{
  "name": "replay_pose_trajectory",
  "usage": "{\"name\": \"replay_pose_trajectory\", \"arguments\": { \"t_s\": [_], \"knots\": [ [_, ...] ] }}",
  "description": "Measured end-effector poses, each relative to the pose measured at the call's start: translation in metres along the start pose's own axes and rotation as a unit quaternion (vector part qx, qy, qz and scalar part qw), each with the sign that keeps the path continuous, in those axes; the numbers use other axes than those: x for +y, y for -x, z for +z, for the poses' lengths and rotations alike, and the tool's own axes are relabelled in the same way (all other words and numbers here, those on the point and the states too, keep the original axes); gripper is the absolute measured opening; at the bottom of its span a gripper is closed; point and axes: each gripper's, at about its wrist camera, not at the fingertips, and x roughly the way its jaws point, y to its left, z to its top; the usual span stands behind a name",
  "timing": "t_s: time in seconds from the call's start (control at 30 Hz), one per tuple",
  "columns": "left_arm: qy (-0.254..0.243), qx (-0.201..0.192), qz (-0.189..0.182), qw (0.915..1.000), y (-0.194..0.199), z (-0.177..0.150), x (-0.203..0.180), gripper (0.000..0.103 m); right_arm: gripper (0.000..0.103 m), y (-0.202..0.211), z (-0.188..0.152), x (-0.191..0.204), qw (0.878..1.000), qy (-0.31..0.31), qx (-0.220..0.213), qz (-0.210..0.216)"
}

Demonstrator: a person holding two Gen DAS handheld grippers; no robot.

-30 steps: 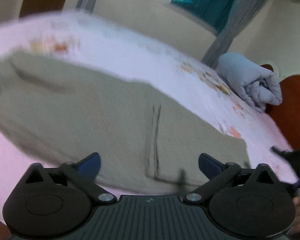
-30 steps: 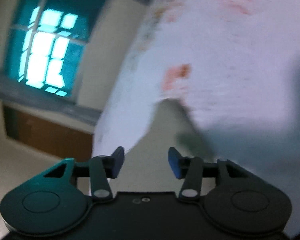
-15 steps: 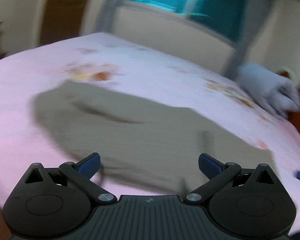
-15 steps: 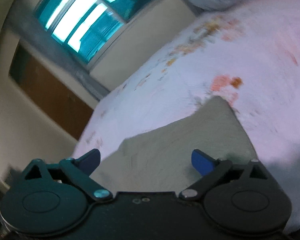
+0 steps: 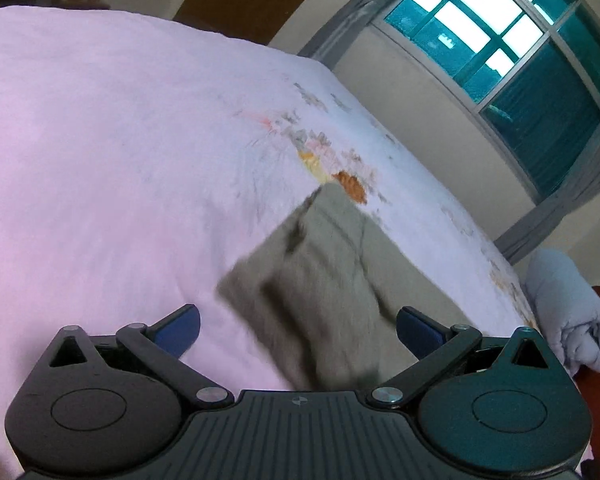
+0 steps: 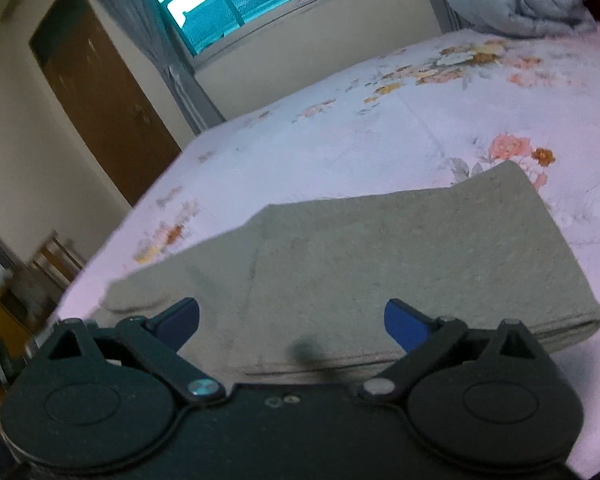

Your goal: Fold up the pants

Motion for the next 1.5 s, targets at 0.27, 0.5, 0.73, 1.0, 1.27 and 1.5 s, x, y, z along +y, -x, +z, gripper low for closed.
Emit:
{"name": "replay_pose_trajectory", "arguments": {
  "t_s": [0.27,0.5,0.73,1.0,1.27,1.5],
  "knots": [
    [0.044,-0.015,-0.051,0.9976,-0.001,0.015,-0.005,0.035,0.094,-0.028,-0.015,0.033,0.994,0.097,0.019,-0.056],
    [0.019,-0.019,-0.074,0.9969,0.016,0.027,-0.019,0.033,0.097,-0.077,-0.040,0.073,0.959,0.237,0.046,-0.147],
    [0.004,-0.017,-0.073,0.9972,0.028,0.031,-0.026,0.033,0.098,-0.090,-0.058,0.067,0.958,0.236,0.054,-0.154],
    [-0.027,-0.016,-0.044,0.9985,0.030,0.022,-0.024,0.033,0.098,-0.085,-0.048,0.070,0.958,0.236,0.057,-0.151],
    [-0.018,0.000,-0.017,0.9997,0.019,0.015,-0.004,0.059,0.097,-0.075,-0.043,0.070,0.968,0.201,0.023,-0.146],
    [-0.013,0.007,-0.024,0.9996,0.021,-0.008,0.008,0.085,0.097,-0.079,-0.045,0.073,0.967,0.207,0.025,-0.146]
  ]
}}
